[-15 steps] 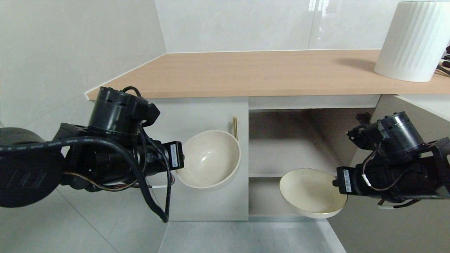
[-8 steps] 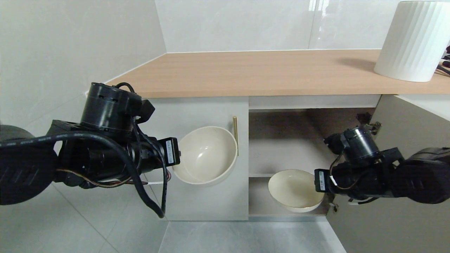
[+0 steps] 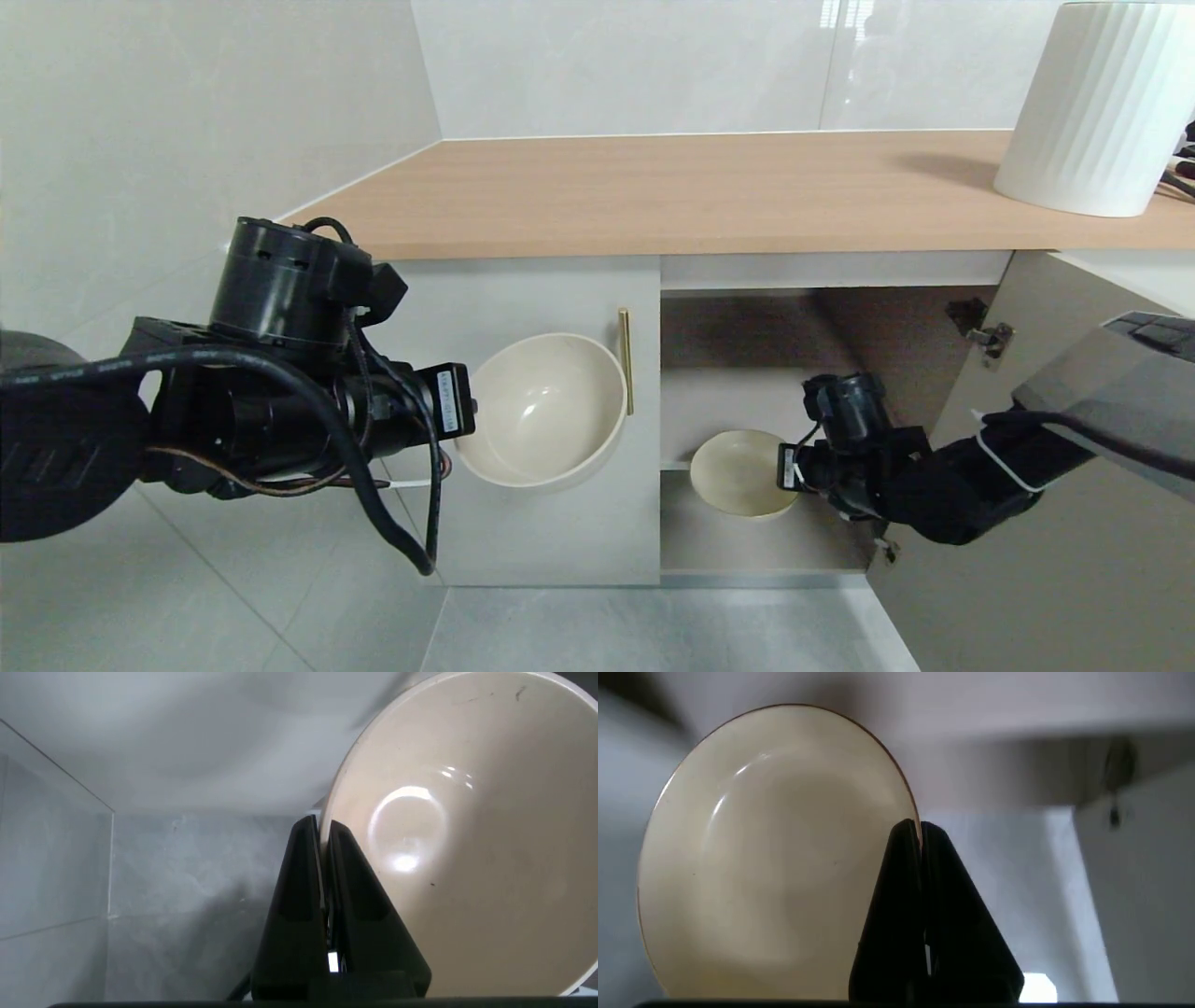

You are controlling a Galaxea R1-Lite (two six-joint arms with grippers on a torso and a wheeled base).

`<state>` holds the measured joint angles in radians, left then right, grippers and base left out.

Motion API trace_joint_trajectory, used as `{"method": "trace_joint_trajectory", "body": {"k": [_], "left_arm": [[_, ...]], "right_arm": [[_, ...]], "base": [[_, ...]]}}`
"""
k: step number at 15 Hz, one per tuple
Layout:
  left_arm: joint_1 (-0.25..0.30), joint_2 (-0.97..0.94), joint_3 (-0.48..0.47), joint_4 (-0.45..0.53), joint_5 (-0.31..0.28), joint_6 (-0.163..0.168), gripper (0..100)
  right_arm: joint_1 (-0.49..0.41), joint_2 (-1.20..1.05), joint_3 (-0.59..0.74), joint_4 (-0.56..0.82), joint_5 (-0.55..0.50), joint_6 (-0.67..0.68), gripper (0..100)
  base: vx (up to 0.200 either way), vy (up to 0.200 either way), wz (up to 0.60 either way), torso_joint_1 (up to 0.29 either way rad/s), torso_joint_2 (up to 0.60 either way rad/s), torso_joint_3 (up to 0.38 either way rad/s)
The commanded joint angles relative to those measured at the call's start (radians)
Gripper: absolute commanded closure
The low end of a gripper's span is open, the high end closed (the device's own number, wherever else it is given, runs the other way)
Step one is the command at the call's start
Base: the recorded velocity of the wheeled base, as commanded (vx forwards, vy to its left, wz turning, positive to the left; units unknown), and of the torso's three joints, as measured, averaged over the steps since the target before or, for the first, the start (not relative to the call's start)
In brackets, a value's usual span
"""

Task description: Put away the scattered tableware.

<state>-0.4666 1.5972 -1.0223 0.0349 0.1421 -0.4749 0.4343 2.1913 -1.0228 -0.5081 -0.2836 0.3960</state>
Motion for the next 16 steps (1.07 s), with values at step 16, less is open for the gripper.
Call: {"method": "trace_joint_trajectory", "body": {"k": [16], "left_arm": [[-0.023,-0.02,-0.001,0.0,0.002,-0.001,100]], "right_arm": [[-0.138,0.338,-0.458,0.005,-0.178,-0.008,100]], "base": [[0.0,0.0,0.0,0.0,0.0,0.0]]}}
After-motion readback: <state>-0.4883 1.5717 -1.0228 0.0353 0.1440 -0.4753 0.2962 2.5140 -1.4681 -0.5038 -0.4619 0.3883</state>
